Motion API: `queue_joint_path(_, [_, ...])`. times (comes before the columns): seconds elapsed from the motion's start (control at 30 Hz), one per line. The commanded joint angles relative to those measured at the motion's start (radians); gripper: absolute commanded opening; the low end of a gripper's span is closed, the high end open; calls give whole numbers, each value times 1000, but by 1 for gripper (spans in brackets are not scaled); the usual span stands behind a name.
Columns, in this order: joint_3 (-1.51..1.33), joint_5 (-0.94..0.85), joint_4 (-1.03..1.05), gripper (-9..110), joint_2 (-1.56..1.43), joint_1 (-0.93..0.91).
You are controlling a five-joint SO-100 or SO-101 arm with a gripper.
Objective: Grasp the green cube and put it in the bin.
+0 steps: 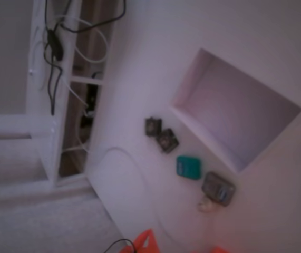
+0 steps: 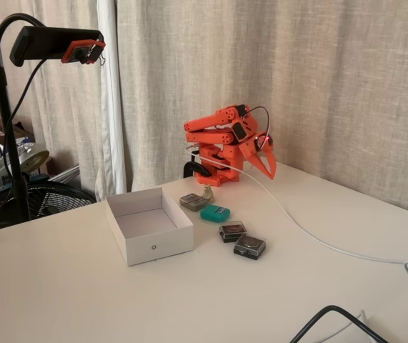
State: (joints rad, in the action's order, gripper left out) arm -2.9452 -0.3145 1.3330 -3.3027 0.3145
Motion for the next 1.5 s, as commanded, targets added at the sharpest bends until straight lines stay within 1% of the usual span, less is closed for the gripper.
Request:
queue_joint_path(0.0, [0,-2,3,-8,-9,5])
queue_joint_path(1.47, [0,-5,3,-8,-9,9])
